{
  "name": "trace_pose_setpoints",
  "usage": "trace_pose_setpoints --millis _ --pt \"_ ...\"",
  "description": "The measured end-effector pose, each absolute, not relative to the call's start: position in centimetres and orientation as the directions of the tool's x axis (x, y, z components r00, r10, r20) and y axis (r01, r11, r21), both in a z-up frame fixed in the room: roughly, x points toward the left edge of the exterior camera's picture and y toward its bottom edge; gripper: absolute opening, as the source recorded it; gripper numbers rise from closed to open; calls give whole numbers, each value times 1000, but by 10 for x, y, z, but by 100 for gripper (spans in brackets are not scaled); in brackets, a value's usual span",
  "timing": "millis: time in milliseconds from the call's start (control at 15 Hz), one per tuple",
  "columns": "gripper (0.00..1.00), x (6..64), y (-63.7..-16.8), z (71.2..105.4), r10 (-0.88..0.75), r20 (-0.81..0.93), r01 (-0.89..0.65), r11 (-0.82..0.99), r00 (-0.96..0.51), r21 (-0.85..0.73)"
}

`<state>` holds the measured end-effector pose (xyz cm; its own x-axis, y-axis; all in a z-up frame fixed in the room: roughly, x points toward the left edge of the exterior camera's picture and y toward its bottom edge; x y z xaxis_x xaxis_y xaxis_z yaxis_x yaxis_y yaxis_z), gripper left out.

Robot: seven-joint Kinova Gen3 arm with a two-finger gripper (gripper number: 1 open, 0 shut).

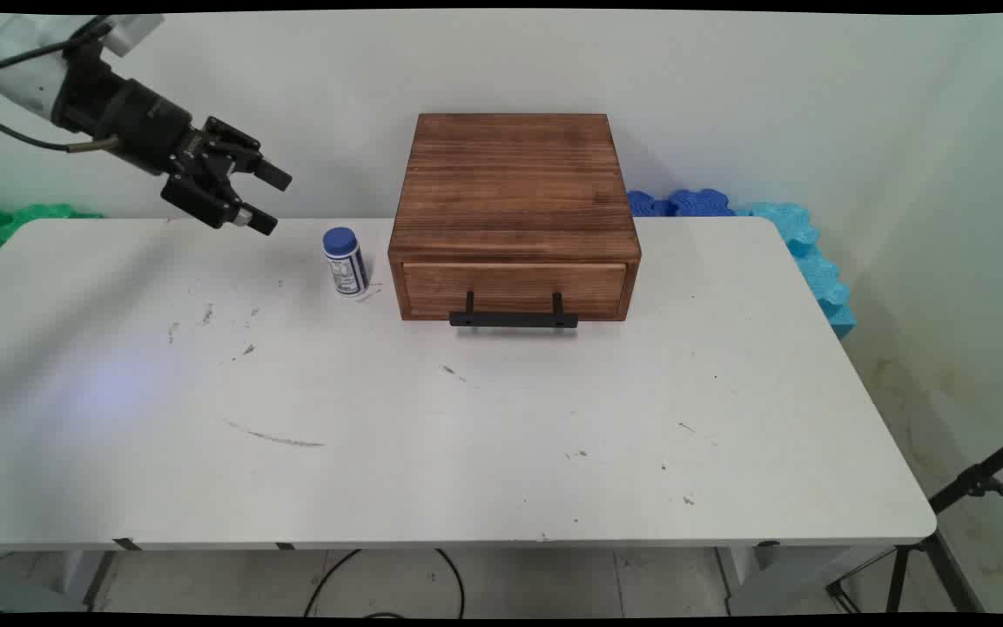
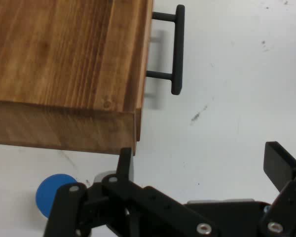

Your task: Open the drawer

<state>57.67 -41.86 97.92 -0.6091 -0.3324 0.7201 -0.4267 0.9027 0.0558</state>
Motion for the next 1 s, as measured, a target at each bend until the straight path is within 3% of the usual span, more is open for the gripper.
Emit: trace_pose_setpoints --millis 533,1000 --pt "100 542 -434 990 -371 704 -465 883 -605 65" --pt "100 474 -448 997 -381 672 -482 875 -635 40"
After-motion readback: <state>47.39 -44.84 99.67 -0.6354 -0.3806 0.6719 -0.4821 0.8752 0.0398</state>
